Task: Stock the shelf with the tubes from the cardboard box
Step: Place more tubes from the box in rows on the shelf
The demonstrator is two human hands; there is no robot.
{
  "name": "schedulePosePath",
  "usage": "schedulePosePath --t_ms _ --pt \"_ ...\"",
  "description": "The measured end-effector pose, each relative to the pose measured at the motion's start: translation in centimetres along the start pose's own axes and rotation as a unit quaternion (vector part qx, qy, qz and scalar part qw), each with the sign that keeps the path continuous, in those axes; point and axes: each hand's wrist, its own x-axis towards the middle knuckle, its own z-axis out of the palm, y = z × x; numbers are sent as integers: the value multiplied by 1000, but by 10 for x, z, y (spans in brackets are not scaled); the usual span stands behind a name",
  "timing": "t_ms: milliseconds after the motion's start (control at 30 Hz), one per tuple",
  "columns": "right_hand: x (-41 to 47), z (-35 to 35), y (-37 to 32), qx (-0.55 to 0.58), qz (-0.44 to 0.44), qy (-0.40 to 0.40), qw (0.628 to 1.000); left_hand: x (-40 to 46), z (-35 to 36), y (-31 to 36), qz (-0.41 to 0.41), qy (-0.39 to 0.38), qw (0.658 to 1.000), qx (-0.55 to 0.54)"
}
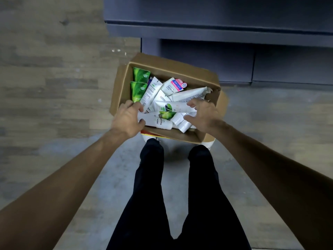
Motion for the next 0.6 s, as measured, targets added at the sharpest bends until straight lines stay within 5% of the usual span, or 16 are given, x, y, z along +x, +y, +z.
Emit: schedulePosePath --t_ms 267,600 --pt "25 25 -4 -130 -58 -11 990 26 15 -9 57 -81 994 42" --pt "45 37 -9 -244 -98 8 965 43 23 -12 134 -136 948 253"
